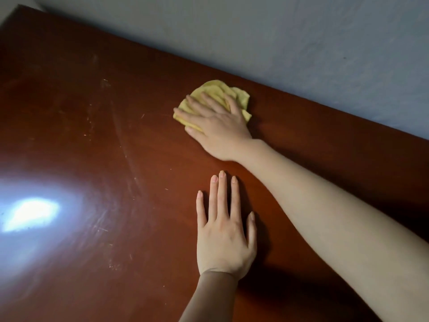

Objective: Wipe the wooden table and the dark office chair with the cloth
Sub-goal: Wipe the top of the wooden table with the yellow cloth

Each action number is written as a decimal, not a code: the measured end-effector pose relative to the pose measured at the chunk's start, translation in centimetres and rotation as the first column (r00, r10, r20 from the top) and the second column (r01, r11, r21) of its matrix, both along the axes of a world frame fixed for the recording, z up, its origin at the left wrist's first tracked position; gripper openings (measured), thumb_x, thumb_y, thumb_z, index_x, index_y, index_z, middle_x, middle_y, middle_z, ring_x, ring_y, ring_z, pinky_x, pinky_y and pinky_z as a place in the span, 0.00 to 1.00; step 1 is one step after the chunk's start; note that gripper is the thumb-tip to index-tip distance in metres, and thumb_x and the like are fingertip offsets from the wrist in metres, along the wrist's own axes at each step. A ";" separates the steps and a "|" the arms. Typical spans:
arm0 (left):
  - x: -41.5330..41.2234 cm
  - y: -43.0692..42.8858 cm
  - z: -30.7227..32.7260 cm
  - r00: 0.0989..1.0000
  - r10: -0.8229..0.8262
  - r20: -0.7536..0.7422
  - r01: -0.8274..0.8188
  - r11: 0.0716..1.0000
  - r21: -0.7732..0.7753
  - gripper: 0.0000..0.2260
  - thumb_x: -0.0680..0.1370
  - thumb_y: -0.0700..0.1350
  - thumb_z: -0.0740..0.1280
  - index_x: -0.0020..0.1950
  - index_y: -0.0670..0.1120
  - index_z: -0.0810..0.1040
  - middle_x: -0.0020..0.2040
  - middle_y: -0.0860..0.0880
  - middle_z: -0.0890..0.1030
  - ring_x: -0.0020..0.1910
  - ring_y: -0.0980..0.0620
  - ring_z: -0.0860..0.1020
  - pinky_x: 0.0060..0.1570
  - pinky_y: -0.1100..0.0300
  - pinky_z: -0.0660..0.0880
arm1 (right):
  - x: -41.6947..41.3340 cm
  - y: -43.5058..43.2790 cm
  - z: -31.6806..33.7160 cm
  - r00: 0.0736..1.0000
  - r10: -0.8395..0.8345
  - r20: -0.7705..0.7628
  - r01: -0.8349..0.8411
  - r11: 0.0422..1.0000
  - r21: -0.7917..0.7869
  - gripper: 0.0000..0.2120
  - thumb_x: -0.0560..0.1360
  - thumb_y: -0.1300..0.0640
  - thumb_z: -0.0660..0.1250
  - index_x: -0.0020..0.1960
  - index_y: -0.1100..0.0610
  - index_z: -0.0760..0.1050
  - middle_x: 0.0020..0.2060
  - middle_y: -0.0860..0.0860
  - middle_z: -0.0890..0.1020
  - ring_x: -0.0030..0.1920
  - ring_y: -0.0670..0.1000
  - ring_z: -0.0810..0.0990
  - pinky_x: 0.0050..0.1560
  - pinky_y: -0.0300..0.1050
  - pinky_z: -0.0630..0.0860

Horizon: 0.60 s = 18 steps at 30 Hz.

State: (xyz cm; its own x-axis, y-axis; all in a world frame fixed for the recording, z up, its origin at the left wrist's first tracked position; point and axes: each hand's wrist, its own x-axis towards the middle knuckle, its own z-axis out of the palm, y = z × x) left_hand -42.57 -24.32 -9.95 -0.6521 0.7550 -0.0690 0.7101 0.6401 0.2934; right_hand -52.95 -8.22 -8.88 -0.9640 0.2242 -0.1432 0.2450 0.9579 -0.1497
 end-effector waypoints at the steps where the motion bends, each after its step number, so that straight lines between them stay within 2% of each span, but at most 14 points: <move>1: -0.1 0.0 0.0 1.000 -0.003 -0.002 0.003 1.000 -0.003 0.28 0.78 0.54 0.53 0.76 0.42 0.59 0.76 0.42 0.60 0.76 0.45 0.55 0.71 0.46 0.50 | 0.8 -0.6 0.1 0.999 0.038 -0.004 -0.038 0.999 -0.005 0.22 0.82 0.41 0.46 0.75 0.35 0.51 0.77 0.43 0.54 0.77 0.49 0.48 0.72 0.57 0.40; 4: -0.1 -0.1 -0.1 1.000 -0.003 -0.006 0.003 1.000 -0.007 0.28 0.79 0.54 0.53 0.75 0.42 0.61 0.75 0.42 0.62 0.76 0.45 0.56 0.72 0.46 0.50 | 4.6 -1.2 0.6 0.990 0.136 0.021 -0.136 0.991 -0.014 0.22 0.81 0.41 0.45 0.75 0.36 0.52 0.76 0.42 0.56 0.77 0.48 0.51 0.73 0.55 0.40; 7: -0.1 0.0 0.1 1.000 0.002 -0.001 -0.002 1.000 -0.019 0.28 0.79 0.54 0.52 0.75 0.42 0.60 0.75 0.42 0.60 0.76 0.45 0.54 0.72 0.46 0.50 | 9.2 0.0 1.0 0.987 0.139 0.076 -0.140 0.990 0.006 0.24 0.80 0.41 0.40 0.75 0.36 0.50 0.76 0.41 0.57 0.76 0.46 0.53 0.74 0.54 0.44; 11: -0.2 -0.1 0.2 1.000 0.002 -0.004 -0.003 1.000 -0.023 0.28 0.79 0.54 0.52 0.76 0.42 0.58 0.76 0.43 0.58 0.76 0.46 0.55 0.72 0.47 0.50 | 15.1 2.5 1.3 0.996 -0.029 0.086 0.029 1.000 -0.002 0.23 0.80 0.41 0.43 0.74 0.38 0.50 0.74 0.43 0.62 0.75 0.46 0.57 0.74 0.55 0.51; 18: -0.4 -0.1 0.2 1.000 0.000 -0.001 0.000 1.000 -0.014 0.28 0.79 0.54 0.51 0.76 0.42 0.58 0.76 0.43 0.58 0.76 0.45 0.54 0.71 0.46 0.50 | 21.4 8.3 1.2 0.919 -0.390 0.067 0.389 0.921 0.020 0.23 0.80 0.41 0.43 0.75 0.37 0.49 0.76 0.43 0.57 0.76 0.47 0.53 0.74 0.53 0.47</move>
State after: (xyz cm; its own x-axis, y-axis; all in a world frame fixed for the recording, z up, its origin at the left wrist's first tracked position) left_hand -42.96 -24.40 -9.70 -0.6521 0.7541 -0.0784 0.7105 0.6439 0.2838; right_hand -31.54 0.09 -7.68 -0.7882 0.5810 -0.2029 0.6083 0.7855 -0.1141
